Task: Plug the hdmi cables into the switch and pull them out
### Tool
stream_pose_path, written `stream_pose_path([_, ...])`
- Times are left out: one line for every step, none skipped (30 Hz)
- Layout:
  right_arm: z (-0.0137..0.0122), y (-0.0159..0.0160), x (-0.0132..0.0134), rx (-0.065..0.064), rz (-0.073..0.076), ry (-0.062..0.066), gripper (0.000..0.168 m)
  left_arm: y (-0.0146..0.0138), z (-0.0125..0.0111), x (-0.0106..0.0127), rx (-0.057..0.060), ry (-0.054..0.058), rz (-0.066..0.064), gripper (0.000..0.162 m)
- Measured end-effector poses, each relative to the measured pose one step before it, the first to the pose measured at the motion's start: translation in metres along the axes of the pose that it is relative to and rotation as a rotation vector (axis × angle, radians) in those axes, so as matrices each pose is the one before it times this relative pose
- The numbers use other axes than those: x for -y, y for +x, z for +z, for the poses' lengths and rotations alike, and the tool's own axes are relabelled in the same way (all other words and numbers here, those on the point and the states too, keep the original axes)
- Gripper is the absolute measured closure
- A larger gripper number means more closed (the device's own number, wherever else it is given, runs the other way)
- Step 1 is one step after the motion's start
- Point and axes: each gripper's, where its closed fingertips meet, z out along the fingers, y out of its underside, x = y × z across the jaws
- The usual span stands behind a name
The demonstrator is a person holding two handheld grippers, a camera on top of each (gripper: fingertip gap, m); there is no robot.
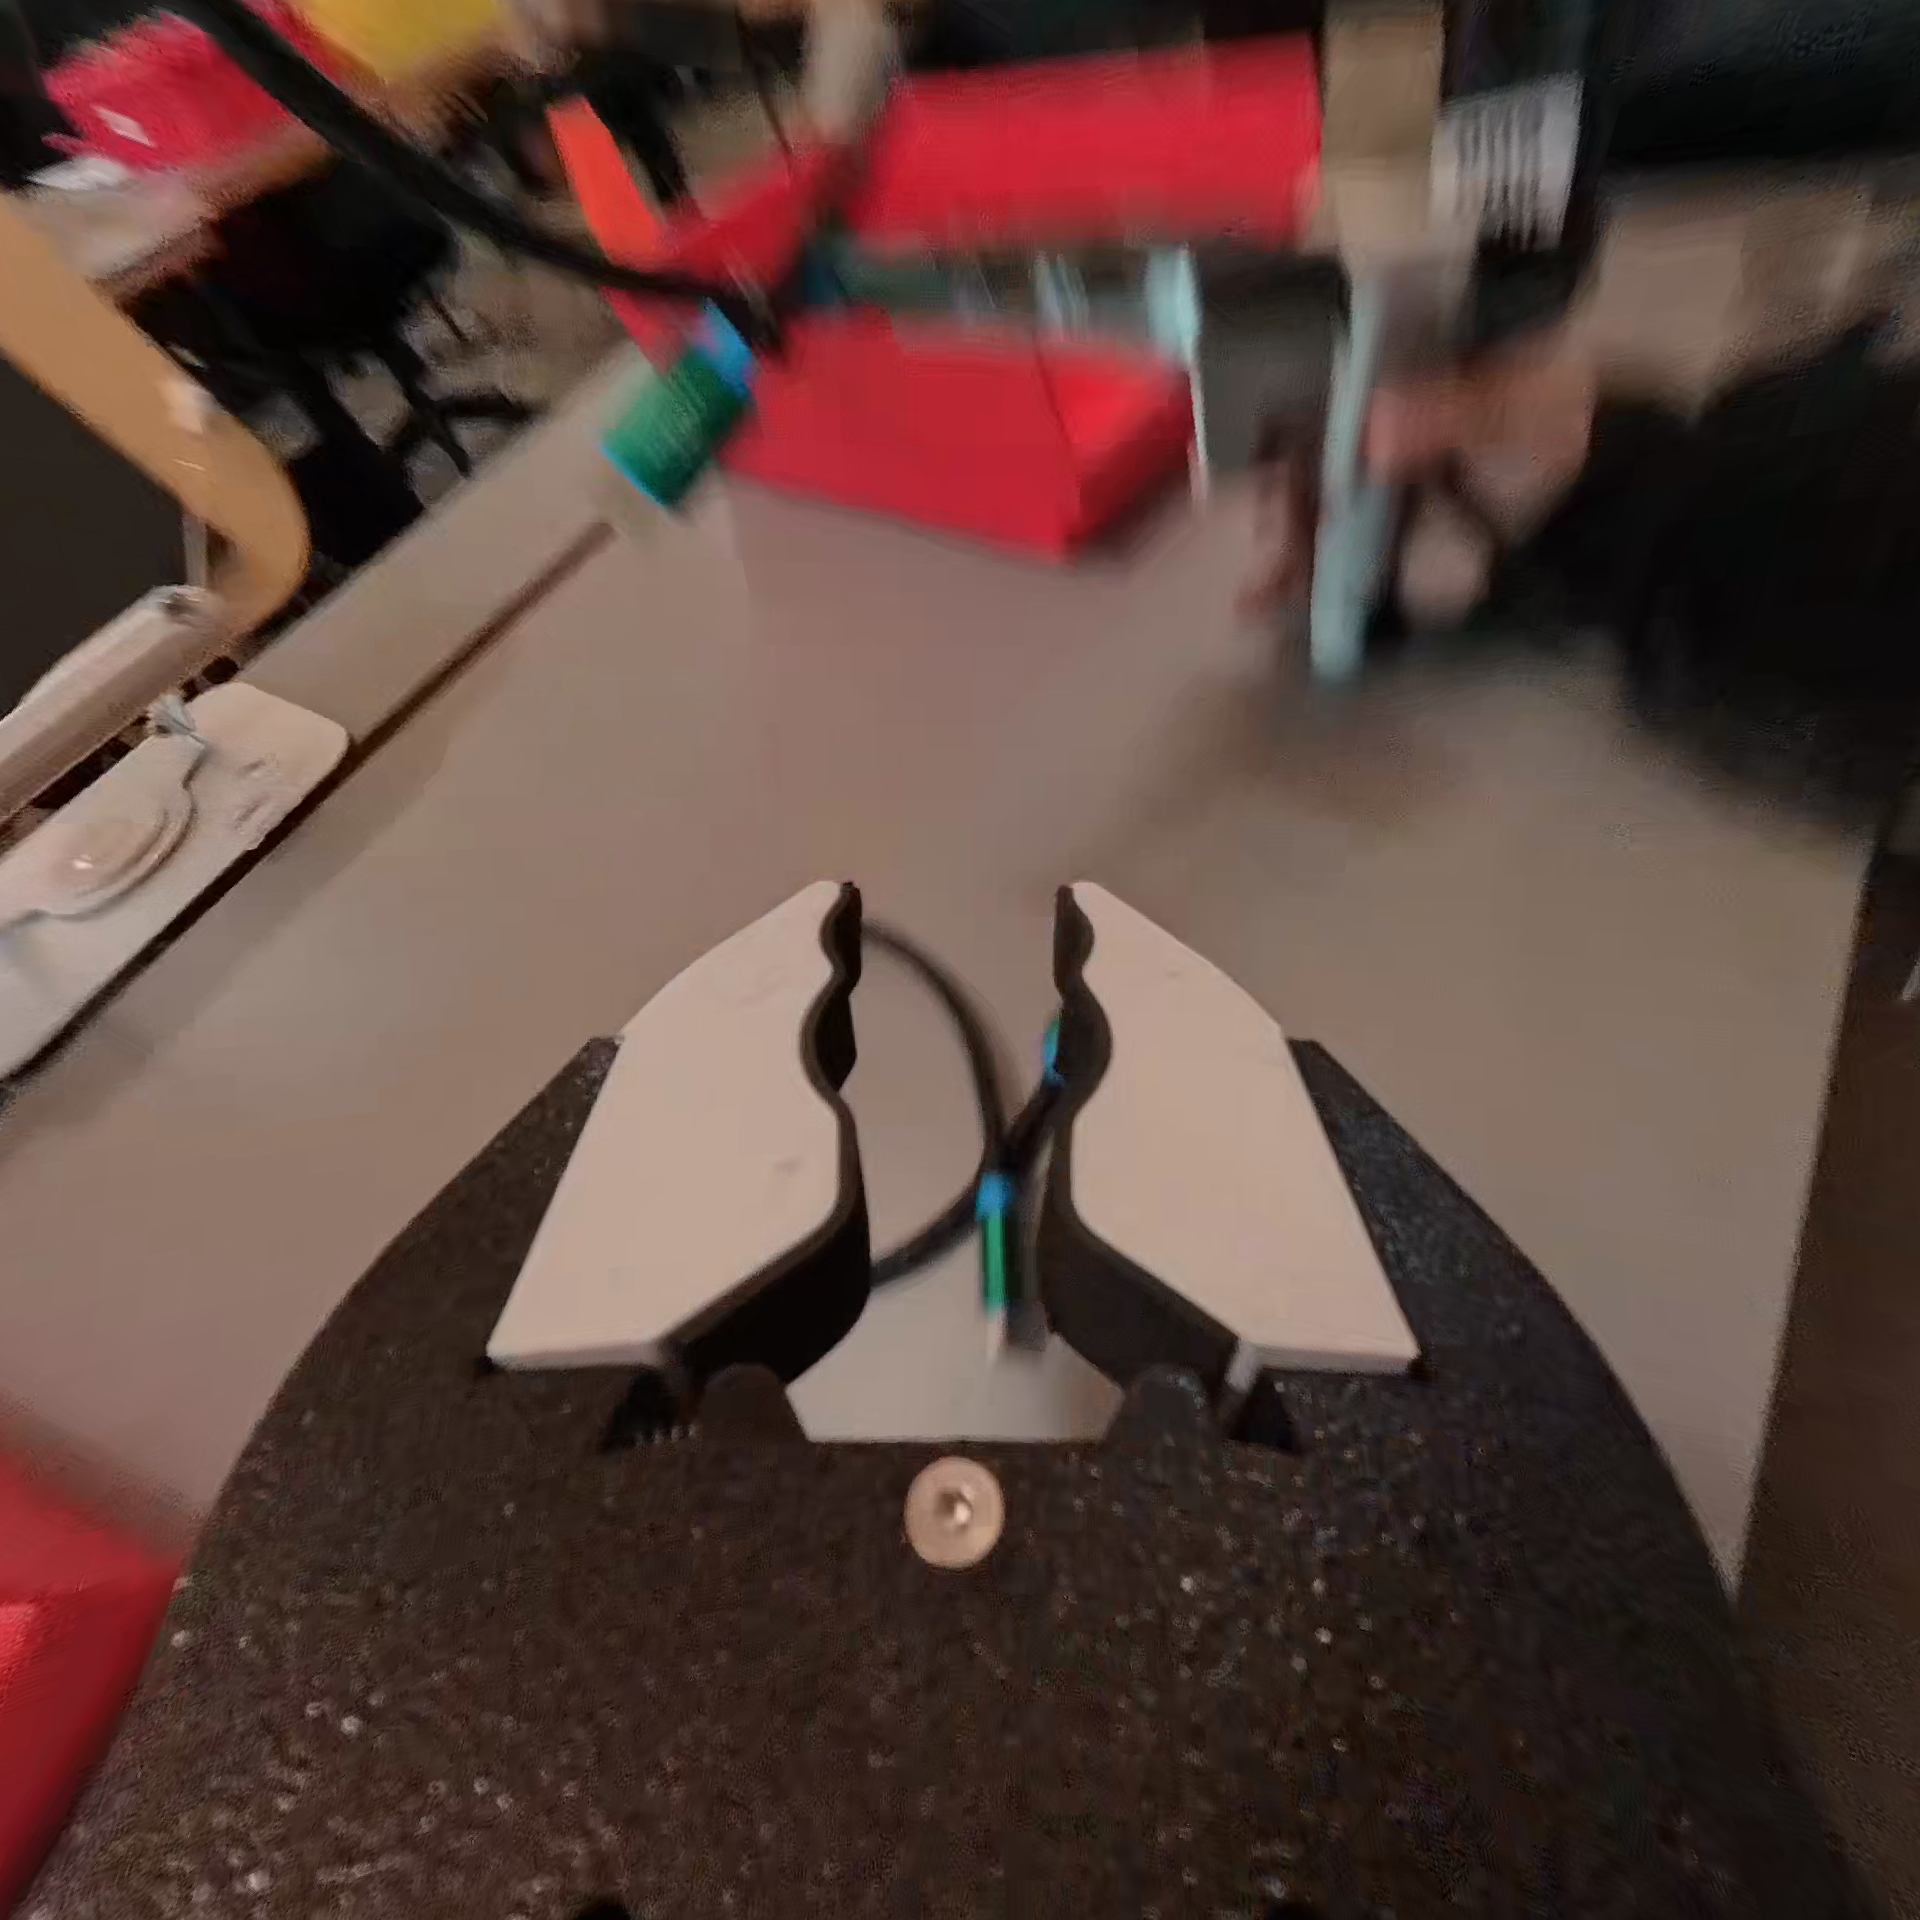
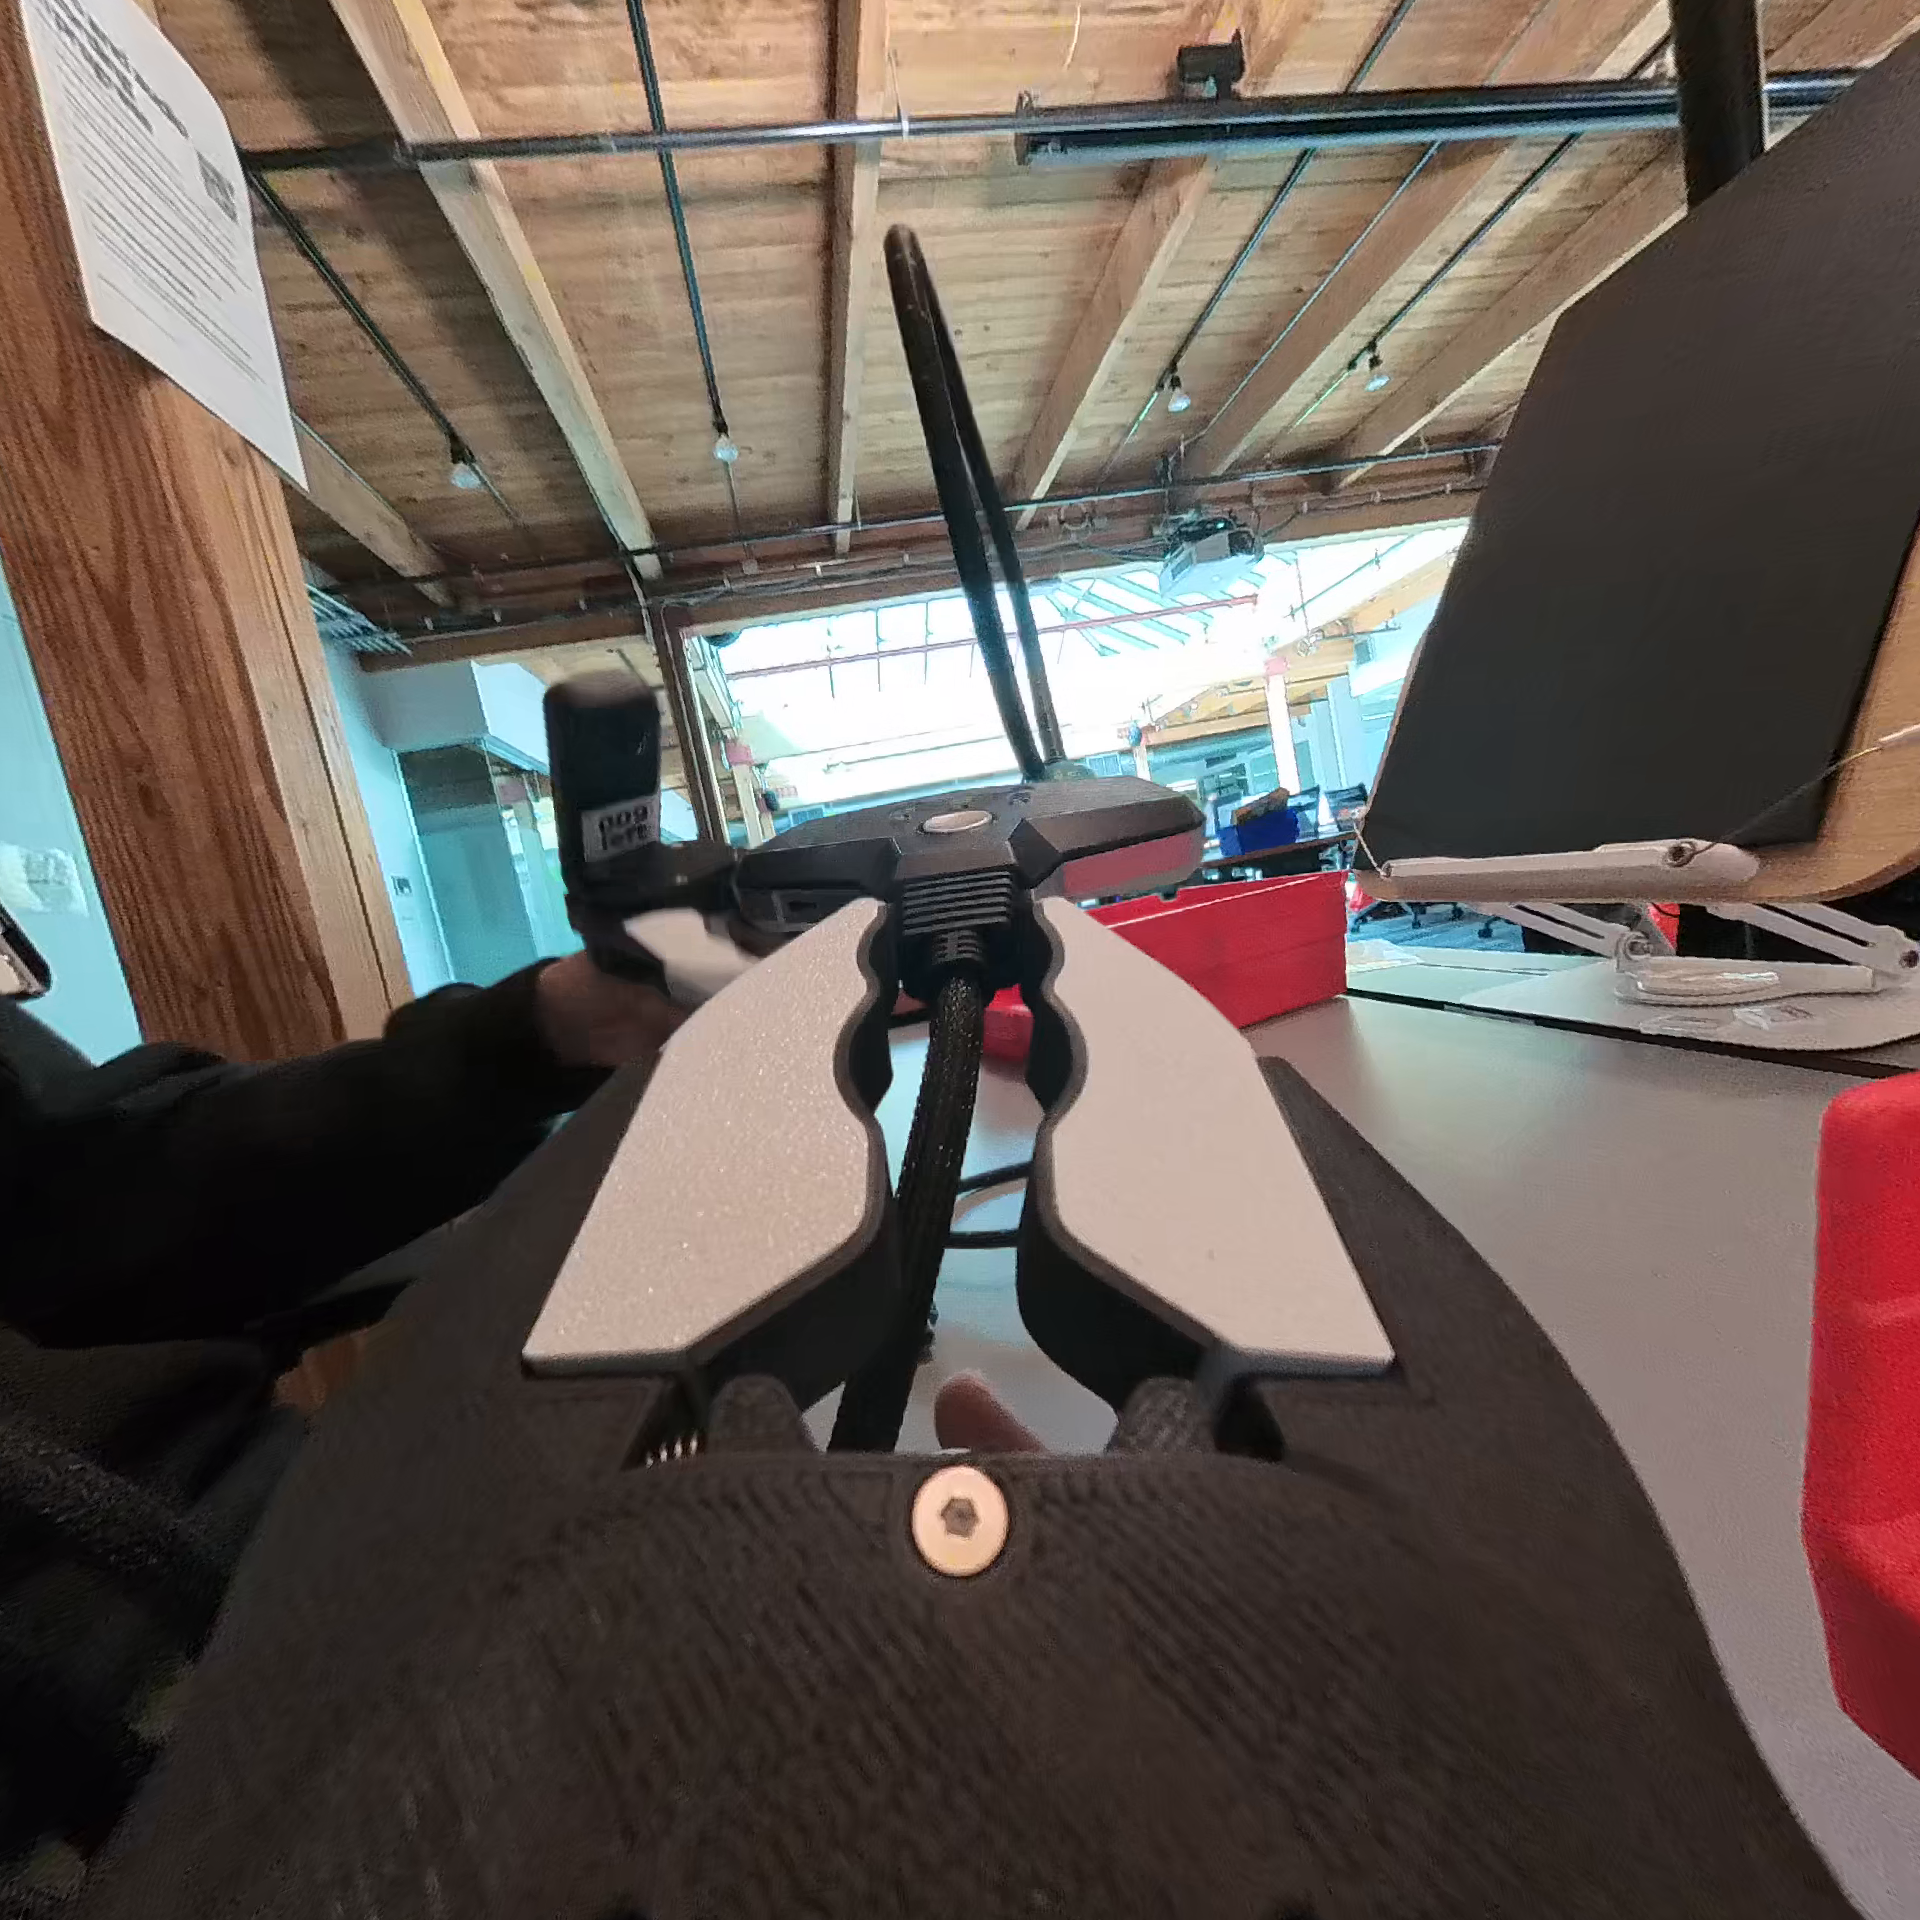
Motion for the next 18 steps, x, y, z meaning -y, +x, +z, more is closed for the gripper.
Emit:
stream_pose_path([-0.00055,-0.0002,0.00081,0.0067,0.0058,0.0064,0.145,0.00359,-0.00083,-0.02113,-0.0432,-0.1112,0.1243,0.131])
stream_pose_path([-0.00004,-0.00044,0.00028,0.006,0.0013,0.003,0.145,0.00624,0.00143,-0.01795,-0.0476,-0.0872,0.1042,0.131])
stream_pose_path([0.0003,0.0,-0.00017,-0.0005,-0.0026,-0.0004,0.146,0.0063,0.0035,-0.01245,-0.0378,-0.0528,0.0746,0.132])
stream_pose_path([0.00043,-0.00033,-0.00057,0.004,0.0012,-0.0037,0.145,0.0078,0.00512,-0.00675,-0.0438,-0.0237,0.0408,0.133])
stream_pose_path([0.00041,-0.00057,-0.00036,0.0063,0.0017,-0.0019,0.146,0.00752,0.00613,-0.00238,-0.0427,-0.0094,0.0214,0.132])
stream_pose_path([0.00033,0.00008,-0.00022,0.0002,-0.0003,-0.0004,0.146,0.00351,0.00634,-0.00053,-0.0145,-0.0097,0.0285,0.133])
stream_pose_path([0.00003,-0.00028,0.00002,0.0015,-0.0002,0.0004,0.146,0.00112,0.00555,0.00141,0.0034,-0.0051,0.0432,0.135])
stream_pose_path([-0.00009,-0.00047,0.00004,0.0037,-0.0001,0.0006,0.146,0.00204,0.00496,0.00299,-0.0047,-0.0012,0.048,0.139])
stream_pose_path([0.00006,-0.00045,0.00003,0.0029,-0.0017,0.0006,0.146,0.00171,0.00472,0.00203,-0.0092,-0.0127,0.0402,0.141])
stream_pose_path([0.00005,-0.00076,-0.00014,0.0031,-0.0033,-0.0006,0.146,-0.00135,0.00472,-0.00209,0.0021,-0.0368,0.0234,0.142])
stream_pose_path([0.00037,-0.00066,-0.00038,0.0014,-0.001,-0.0024,0.146,-0.00232,0.00498,-0.0049,0.0011,-0.0506,0.0119,0.142])
stream_pose_path([0.0004,-0.00076,-0.00058,0.0044,0.0013,-0.0027,0.146,-0.00169,0.00462,-0.00533,-0.0059,-0.0474,0.0104,0.142])
stream_pose_path([0.00044,-0.00094,-0.00049,0.0059,0.0007,-0.0027,0.146,-0.00102,0.0039,-0.0049,-0.0099,-0.0417,0.0107,0.143])
stream_pose_path([0.00041,-0.0002,-0.00039,0.0005,-0.0018,-0.0034,0.146,0.00108,0.00324,-0.00363,-0.0245,-0.0346,0.0088,0.143])
stream_pose_path([0.00026,-0.00005,-0.00034,0.0006,0.0003,-0.0026,0.146,0.00241,0.00238,-0.00174,-0.0335,-0.0248,0.0083,0.143])
stream_pose_path([0.00011,-0.00011,-0.00027,0.0024,0.0021,-0.0017,0.146,-0.00024,0.00176,-0.00073,-0.0145,-0.0189,0.0098,0.142])
stream_pose_path([-0.00002,-0.00028,0.0001,0.0035,0.0016,0.0002,0.146,-0.00173,0.00173,-0.0015,-0.0054,-0.0234,0.0106,0.142])
stream_pose_path([-0.00001,-0.00032,-0.00003,0.0025,0.0001,0.0004,0.146,-0.00052,0.0017,-0.00117,-0.0166,-0.0214,0.0066,0.148])
